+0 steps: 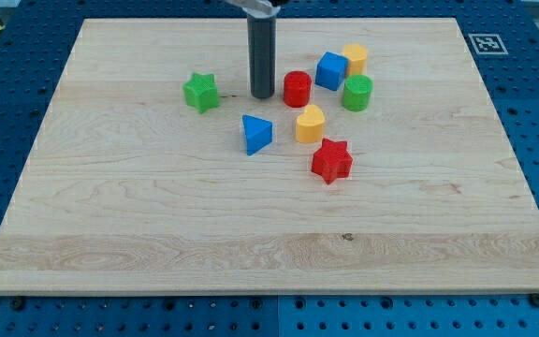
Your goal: Push the red circle into the yellow heart
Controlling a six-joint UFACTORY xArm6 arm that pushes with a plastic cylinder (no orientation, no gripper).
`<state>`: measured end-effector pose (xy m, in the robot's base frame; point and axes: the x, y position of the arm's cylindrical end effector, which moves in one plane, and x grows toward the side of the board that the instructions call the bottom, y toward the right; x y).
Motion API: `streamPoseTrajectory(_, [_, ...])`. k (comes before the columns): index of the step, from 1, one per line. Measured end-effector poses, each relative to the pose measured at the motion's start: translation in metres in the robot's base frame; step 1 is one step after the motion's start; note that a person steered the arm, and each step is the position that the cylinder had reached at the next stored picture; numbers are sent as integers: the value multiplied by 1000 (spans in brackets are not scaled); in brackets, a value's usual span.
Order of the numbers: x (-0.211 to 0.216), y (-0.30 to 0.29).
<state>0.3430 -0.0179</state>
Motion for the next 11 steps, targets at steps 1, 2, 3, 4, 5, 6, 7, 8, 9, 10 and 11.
streamPoseTrajectory(1, [-20, 0])
streamPoseTrajectory(2, [-51, 1])
streamPoseTrajectory(3, [-55, 8])
streamPoseTrajectory(4, [-22, 14])
streamPoseTrajectory(5, [-5, 15])
streamPoseTrajectory(6, [-17, 21])
streamPoseTrajectory(7, [-31, 39])
streamPoseTrajectory(8, [-4, 69])
streamPoseTrajectory(9, [9, 73])
streamPoseTrajectory(10, [5, 66])
streamPoseTrajectory(11, [-2, 72])
